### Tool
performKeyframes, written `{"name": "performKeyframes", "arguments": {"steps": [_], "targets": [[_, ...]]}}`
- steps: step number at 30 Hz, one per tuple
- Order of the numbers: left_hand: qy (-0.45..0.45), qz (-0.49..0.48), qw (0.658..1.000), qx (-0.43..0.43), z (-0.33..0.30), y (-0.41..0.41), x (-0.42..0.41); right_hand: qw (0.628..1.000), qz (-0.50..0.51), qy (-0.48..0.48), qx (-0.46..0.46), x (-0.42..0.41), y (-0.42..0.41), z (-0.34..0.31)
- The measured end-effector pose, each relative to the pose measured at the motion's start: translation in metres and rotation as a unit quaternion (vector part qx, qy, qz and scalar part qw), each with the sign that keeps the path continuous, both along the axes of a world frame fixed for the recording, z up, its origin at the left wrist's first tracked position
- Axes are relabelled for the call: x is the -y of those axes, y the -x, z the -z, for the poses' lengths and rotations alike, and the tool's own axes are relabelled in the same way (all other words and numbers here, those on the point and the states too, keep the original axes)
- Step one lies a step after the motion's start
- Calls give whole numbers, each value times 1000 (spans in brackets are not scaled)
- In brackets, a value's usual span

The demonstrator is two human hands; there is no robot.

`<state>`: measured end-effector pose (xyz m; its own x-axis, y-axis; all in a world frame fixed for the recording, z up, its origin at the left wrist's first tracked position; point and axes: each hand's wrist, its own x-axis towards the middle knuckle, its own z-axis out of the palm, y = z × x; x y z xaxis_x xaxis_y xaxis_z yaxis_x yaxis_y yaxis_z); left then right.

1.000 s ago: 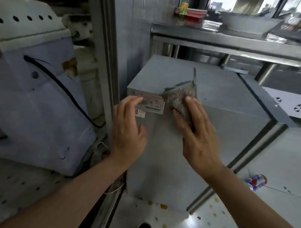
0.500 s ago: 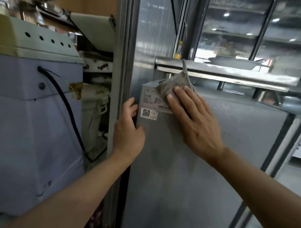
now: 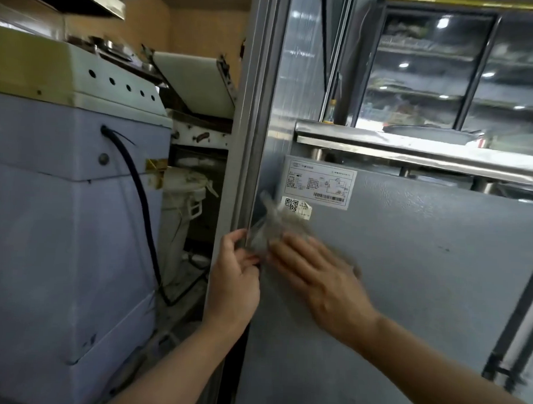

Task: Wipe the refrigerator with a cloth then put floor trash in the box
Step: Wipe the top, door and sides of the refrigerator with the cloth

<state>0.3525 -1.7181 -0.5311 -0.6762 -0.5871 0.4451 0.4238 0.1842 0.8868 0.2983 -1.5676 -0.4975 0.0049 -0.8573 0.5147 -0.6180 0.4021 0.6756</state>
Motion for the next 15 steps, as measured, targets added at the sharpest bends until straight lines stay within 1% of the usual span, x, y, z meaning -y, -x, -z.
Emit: {"name": "performKeyframes", "arguments": {"steps": [2,4,5,7,9,10,12,15], "targets": [[17,-2,1000,21,3,-3,3,998,13,-66,-21,-9,-2,12],[39,6,999,31,1,-6,5,994,16,-91,-58,-11,-1,-4],[50,14,998,34,-2,-8,6,994,19,-81,-76,-10,1,-21],[72,23,997,28,-10,-10,6,994,30,-11,-103,-1,5,-63],[114,6,993,23,-18,-9,3,991,36,78,-99,9,7,-98],[123,-4,992,21,-20,-8,1,989,33,109,-89,12,8,-106],[113,-16,993,19,-24,-6,-3,988,21,130,-76,13,10,-98],[110,-30,993,24,-21,-8,-10,994,12,99,-54,-3,7,-46]]}}
